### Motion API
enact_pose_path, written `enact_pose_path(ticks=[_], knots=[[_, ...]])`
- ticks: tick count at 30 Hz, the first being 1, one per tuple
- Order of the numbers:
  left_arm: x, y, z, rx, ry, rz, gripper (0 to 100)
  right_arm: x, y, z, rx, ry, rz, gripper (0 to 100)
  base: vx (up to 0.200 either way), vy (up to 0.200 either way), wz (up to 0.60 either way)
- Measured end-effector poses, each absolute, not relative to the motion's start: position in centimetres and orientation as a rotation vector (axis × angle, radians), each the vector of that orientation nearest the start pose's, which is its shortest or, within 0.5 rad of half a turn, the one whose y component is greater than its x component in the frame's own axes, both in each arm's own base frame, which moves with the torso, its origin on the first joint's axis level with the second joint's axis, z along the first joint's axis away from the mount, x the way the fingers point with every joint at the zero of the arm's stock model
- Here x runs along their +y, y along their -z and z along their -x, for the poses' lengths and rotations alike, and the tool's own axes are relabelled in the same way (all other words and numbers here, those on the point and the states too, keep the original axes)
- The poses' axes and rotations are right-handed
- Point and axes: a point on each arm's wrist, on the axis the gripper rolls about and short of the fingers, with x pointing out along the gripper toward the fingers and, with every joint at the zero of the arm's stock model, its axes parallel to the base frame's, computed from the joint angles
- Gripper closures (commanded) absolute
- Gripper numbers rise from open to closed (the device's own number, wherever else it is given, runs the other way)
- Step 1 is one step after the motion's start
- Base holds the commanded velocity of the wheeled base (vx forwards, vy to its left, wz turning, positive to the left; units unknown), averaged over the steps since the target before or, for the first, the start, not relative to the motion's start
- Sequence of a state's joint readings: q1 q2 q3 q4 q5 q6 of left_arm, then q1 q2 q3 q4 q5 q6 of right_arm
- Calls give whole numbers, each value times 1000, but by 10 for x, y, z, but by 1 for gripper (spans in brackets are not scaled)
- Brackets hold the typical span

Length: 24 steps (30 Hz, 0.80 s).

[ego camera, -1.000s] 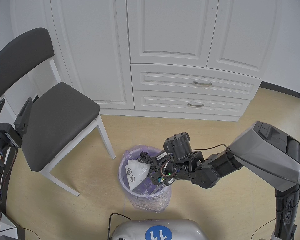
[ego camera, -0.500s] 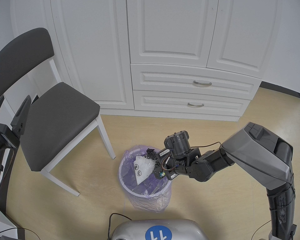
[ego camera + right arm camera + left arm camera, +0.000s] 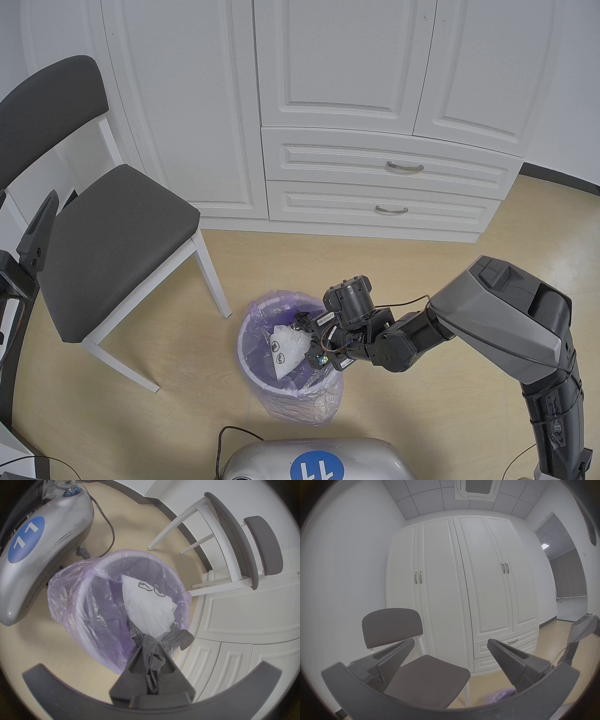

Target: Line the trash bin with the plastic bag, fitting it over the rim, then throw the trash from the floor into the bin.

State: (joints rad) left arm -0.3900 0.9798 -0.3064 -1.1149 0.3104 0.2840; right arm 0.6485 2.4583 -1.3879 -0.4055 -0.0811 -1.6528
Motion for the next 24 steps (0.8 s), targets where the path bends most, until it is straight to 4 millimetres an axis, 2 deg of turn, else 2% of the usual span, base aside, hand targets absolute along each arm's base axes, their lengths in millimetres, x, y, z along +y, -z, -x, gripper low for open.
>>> enact_pose_path(ticks=[12, 24], knots=[[-35, -241, -103, -413, 20, -131, 0, 278, -2, -344, 50, -1045, 1797, 100, 0, 0, 0], [-35, -242, -103, -414, 19, -131, 0, 287, -9, -355, 34, -1020, 1793, 100, 0, 0, 0]])
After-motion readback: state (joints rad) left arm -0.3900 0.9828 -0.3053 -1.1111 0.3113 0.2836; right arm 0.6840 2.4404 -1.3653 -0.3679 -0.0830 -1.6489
